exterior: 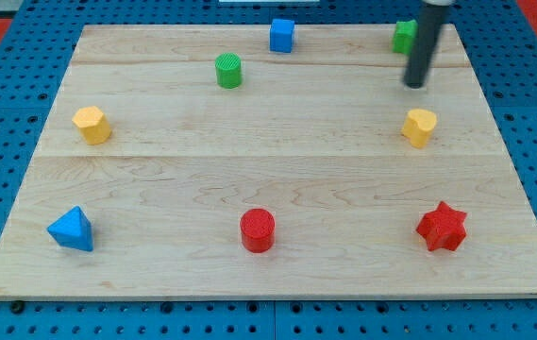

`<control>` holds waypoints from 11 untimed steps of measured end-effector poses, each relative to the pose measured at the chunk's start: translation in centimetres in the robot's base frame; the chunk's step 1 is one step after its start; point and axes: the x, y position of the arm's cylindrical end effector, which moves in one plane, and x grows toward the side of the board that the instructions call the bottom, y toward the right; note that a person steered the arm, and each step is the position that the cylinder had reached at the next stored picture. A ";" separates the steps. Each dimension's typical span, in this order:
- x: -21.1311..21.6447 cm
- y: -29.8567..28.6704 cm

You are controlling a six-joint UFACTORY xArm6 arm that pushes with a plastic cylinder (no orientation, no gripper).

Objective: Slide green star towards blue cube

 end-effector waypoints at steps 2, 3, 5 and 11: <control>-9.5 11.5; -10.7 5.5; -10.3 1.3; -10.1 -3.3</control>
